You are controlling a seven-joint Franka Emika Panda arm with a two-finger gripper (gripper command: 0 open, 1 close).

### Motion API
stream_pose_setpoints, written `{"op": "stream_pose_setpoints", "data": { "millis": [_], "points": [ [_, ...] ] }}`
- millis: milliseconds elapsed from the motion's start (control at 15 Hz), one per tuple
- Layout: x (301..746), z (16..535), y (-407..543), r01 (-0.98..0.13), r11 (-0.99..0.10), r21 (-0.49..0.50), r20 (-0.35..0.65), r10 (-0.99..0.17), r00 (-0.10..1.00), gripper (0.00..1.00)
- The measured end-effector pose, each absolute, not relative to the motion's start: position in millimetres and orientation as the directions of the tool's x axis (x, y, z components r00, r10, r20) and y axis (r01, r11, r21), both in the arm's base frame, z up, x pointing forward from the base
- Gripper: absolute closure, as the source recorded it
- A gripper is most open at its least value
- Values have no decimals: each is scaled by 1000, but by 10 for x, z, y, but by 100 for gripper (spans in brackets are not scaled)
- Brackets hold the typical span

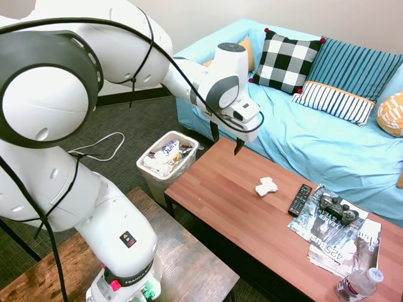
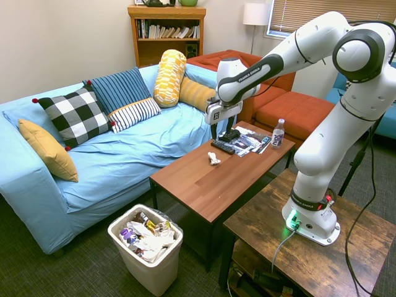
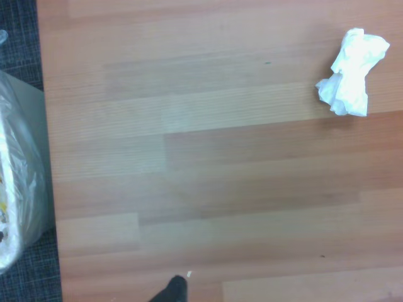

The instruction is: Throw the tissue in the trash bin

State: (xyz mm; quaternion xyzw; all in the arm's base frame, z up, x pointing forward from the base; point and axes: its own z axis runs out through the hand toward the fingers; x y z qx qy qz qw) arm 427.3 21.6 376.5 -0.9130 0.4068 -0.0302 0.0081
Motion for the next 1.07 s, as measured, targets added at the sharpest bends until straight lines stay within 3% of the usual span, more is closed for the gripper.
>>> {"op": "stream_pose_setpoints", "data": {
  "millis": [333, 533, 1067],
  "points": [
    [4442, 3571, 191, -771, -635, -39, 70, -772, 632, 0],
    [4802, 3228, -56, -819, -573, -22, 106, -816, 568, 0],
    [5899, 1982, -442, -886, -458, 69, 88, -882, 463, 0]
  ]
}}
